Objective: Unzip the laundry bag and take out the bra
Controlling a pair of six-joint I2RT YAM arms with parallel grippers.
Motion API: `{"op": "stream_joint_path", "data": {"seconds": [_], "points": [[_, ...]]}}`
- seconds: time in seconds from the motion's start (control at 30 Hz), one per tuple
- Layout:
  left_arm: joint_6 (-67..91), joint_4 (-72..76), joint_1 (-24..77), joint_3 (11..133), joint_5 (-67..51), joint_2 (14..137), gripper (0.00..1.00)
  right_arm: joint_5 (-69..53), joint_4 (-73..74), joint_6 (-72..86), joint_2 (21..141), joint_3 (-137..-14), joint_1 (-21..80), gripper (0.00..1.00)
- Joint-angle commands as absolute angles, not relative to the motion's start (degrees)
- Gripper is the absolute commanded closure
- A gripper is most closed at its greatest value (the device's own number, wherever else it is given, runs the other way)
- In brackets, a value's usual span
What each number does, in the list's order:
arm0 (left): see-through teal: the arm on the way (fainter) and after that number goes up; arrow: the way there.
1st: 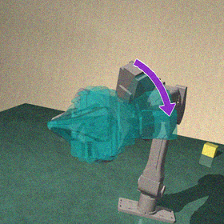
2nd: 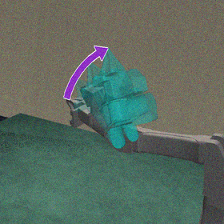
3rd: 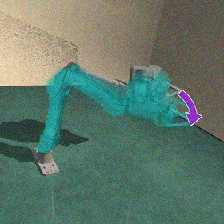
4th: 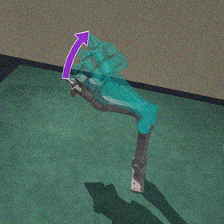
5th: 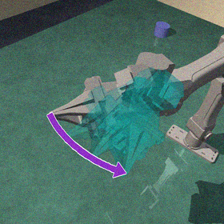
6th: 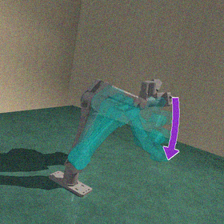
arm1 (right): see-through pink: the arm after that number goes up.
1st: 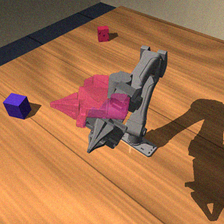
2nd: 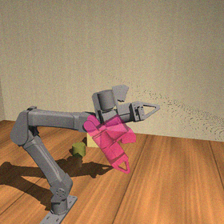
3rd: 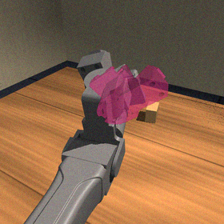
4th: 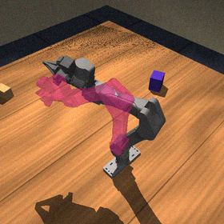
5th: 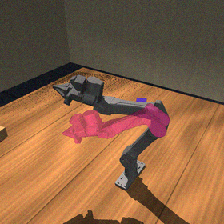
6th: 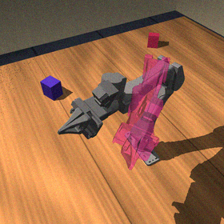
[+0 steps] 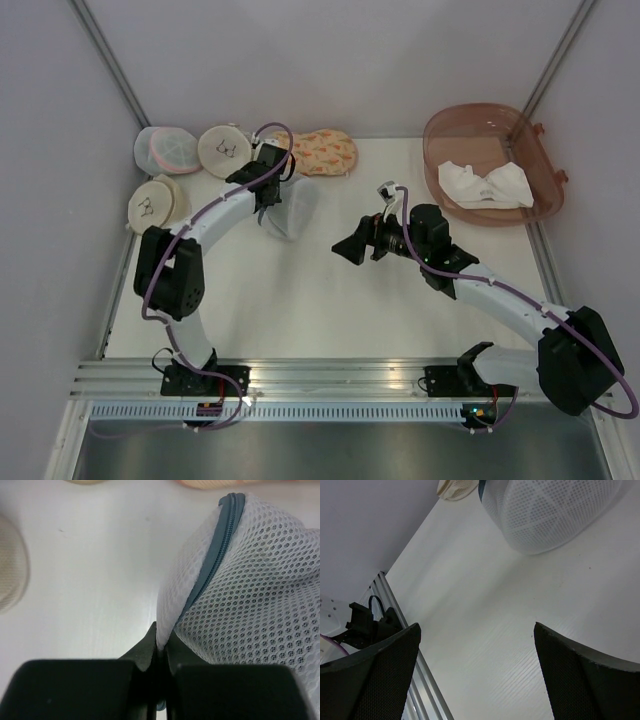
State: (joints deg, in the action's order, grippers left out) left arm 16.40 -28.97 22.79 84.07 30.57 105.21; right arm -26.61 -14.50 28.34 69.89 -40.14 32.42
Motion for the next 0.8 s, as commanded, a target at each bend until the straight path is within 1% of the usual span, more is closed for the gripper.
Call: {"op": "stream_joint_path", "data": {"seconds": [0.0,0.03,0.07,0.1,0.13,0.17,0.23,0.27,0.33,0.37,0.43,0.47,0.5,0.53,0.57,0.6,0.63,0.7,0.77], "points": [[15.55,-27.60,23.11,80.26,17.43,98.18,0.98,-24.96,-14.33,26.72,68.29,-40.52,32.70,0.02],[15.47,-27.60,23.20,78.24,14.53,97.04,0.98,-23.39,-14.07,26.72,68.20,-40.60,32.70,0.02],[15.21,-27.42,23.29,77.09,7.89,96.07,0.98,-21.90,-13.63,26.54,67.94,-40.69,32.70,0.02],[14.42,-27.60,23.47,76.21,4.95,94.15,0.98,-20.06,-12.23,26.54,67.16,-40.78,32.70,0.02],[13.89,-27.51,24.16,74.46,2.66,93.00,0.98,-13.60,-10.91,26.46,66.63,-41.04,32.61,0.02],[12.41,-27.25,24.60,73.49,-1.97,91.86,0.98,-10.66,-9.25,26.46,66.01,-41.31,32.69,0.02],[11.87,-25.85,25.40,70.59,-6.39,87.99,0.98,-4.51,-8.27,26.63,63.91,-41.40,32.70,0.02],[11.87,-25.40,25.31,69.79,-11.38,86.59,0.98,1.00,-7.83,26.63,63.29,-41.83,32.52,0.02],[13.00,-25.14,25.31,68.56,-16.32,84.29,0.98,4.82,-6.16,26.72,62.40,-42.71,32.43,0.02],[14.57,-25.31,25.23,68.47,-22.53,84.03,0.98,8.23,-4.06,26.54,62.32,-44.28,32.52,0.02],[16.51,-25.23,25.05,68.21,-30.72,84.11,0.98,11.15,-2.29,26.19,62.40,-45.78,32.52,0.02],[18.18,-24.53,25.05,67.86,-37.64,84.37,0.98,12.29,-0.98,26.19,62.40,-46.66,32.43,0.02],[21.85,-23.48,25.05,66.46,-41.18,84.64,0.98,14.74,-0.36,26.19,62.05,-47.02,32.43,0.02],[23.80,-21.29,25.05,65.05,-44.70,84.55,0.98,15.98,-0.18,26.28,61.70,-47.28,32.52,0.02],[28.69,-13.44,25.05,62.95,-51.96,84.12,0.98,17.04,1.22,26.54,61.09,-47.11,32.43,0.02],[31.09,-8.14,25.05,58.23,-54.64,83.50,0.98,19.40,1.14,26.63,59.43,-46.76,32.43,0.02],[34.85,-0.34,24.96,56.10,-59.37,82.71,0.98,20.55,0.71,26.72,58.37,-45.89,32.43,0.02],[39.79,10.85,24.70,50.66,-64.48,82.88,0.98,24.32,0.44,26.89,54.78,-44.83,32.52,0.02],[46.02,21.04,24.35,47.91,-70.71,84.98,0.98,26.44,0.53,26.63,52.48,-43.51,32.43,0.02]]}}
